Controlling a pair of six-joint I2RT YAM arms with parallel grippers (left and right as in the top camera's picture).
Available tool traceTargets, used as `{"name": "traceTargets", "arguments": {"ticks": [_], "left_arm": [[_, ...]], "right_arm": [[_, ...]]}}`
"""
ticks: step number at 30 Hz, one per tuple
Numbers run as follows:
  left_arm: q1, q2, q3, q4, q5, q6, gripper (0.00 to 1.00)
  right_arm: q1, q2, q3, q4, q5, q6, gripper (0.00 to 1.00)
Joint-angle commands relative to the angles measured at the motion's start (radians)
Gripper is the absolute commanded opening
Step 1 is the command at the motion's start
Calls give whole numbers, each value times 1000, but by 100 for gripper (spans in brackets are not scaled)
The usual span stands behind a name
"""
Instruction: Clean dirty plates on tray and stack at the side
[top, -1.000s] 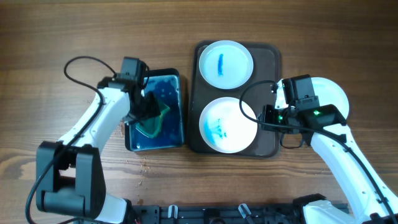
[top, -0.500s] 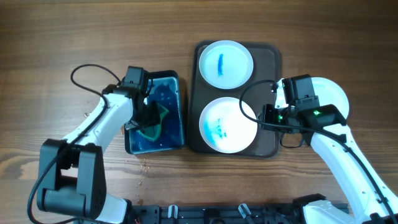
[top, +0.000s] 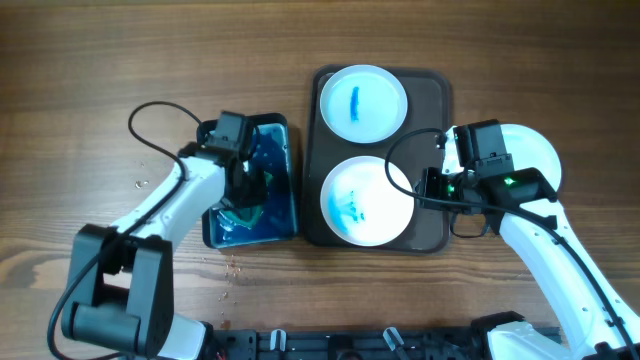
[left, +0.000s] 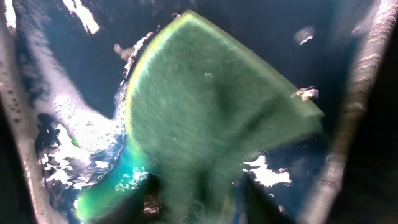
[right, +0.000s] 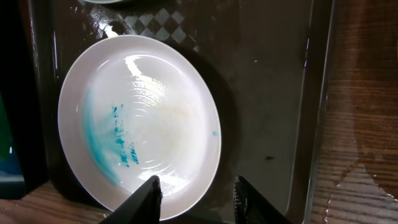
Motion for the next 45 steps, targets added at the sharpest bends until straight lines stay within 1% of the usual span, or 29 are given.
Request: {"name": "traceTargets", "arguments": {"ticks": [1, 5, 7, 10, 13, 14, 17, 19, 23, 26, 29, 31, 36, 38, 41, 45], "left_arm": [[-11, 45, -56, 34, -39, -50, 4], [-2, 39, -32, 26, -72, -50, 4], [7, 26, 3, -17, -73, -46, 4], [14, -14, 84, -96, -80, -34, 4], [14, -51, 169, -157, -80, -16, 4], [14, -64, 200, -179, -80, -16, 4], [11, -93, 294, -249, -80, -8, 4], [6, -97, 347, -293, -80, 3, 4], [-7, -97, 412, -341, -73, 2, 4], [-7, -98, 417, -343, 2, 2, 4], [-8, -97, 417, -338, 116, 1, 4], [-13, -96, 417, -324, 188, -23, 4], [-66, -79, 415, -278, 210, -70, 4], [-108, -56, 414, -258, 213, -103, 4], [-169, -10, 406, -207, 257, -158, 4], [-257, 72, 404, -114, 351, -249, 4]], "right_arm": [[2, -12, 17, 2, 11, 8, 39], [2, -12, 17, 2, 16, 10, 39], [2, -12, 17, -2, 61, 55, 41], [2, -11, 17, -10, 151, 176, 43], [2, -1, 16, -1, 154, 186, 43], [2, 5, 16, 0, 150, 169, 43], [2, 38, 16, 11, 39, -35, 43], [2, 66, 16, -7, 37, -47, 40], [2, 145, 15, 5, 36, -54, 40], [2, 207, 15, 37, -1, -111, 39], [2, 279, 15, 72, -94, -171, 34], [2, 330, 15, 101, -107, -172, 29], [2, 412, 15, 162, -106, -121, 13], [3, 432, 15, 176, -100, -96, 4], [2, 444, 15, 174, -39, -9, 4], [2, 444, 15, 168, -31, 7, 4]]}}
